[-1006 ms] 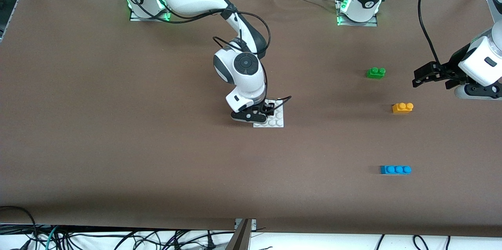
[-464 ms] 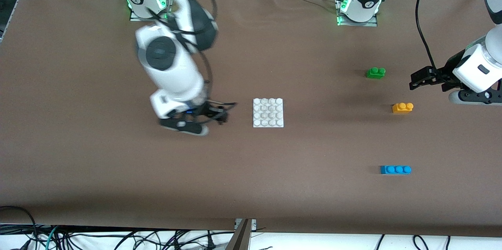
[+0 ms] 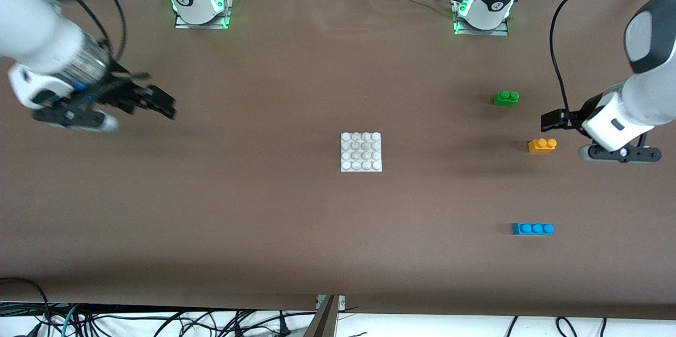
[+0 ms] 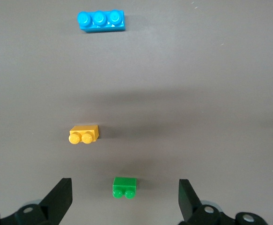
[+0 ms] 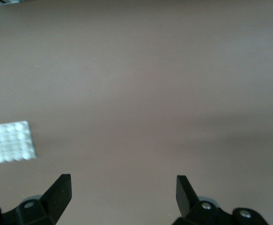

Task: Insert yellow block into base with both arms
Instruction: 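Release the plate with the right gripper while the left gripper reaches the yellow block, then grasp the yellow block with the left gripper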

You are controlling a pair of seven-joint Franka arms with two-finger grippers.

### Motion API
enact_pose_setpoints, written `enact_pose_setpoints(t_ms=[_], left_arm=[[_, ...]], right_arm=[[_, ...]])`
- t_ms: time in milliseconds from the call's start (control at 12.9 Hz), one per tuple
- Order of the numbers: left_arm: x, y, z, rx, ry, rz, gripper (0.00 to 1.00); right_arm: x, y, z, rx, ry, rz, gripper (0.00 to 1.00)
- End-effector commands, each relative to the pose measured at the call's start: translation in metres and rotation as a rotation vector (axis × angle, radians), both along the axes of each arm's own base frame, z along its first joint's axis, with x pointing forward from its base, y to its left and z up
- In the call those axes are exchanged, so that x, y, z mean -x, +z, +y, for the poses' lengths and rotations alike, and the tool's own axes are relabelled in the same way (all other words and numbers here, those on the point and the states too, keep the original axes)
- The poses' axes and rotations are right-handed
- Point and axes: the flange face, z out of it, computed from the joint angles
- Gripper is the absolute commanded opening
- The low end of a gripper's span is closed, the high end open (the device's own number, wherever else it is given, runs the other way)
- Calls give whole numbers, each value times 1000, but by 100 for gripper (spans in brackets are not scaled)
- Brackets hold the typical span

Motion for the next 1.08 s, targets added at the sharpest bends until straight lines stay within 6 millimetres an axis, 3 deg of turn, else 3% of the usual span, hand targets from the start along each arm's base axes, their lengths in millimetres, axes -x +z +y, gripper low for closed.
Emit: enact_pose_setpoints(t_ms=[0, 155, 232, 464, 542, 697, 1006], left_arm=[[-7, -34, 43, -16, 29, 30, 100], [-8, -73, 86, -13, 73, 35, 100], [-9, -89, 96, -4, 41, 30, 100], [-10, -138, 109, -1, 26, 40, 100], [-7, -156, 119, 0, 30, 36, 100], [7, -190, 117, 8, -24, 10, 100], [27, -225, 132, 12, -70, -31, 100]], right_arm=[[27, 29, -47, 44, 29, -33, 99], [45, 41, -71, 42, 32, -27, 99], [44, 41, -78, 41, 23, -27, 99], [27, 36, -76, 44, 26, -32, 99], [21, 31, -75, 40, 28, -25, 99], [18, 22, -67, 40, 23, -7, 99], [18, 20, -63, 51, 44, 4, 99]])
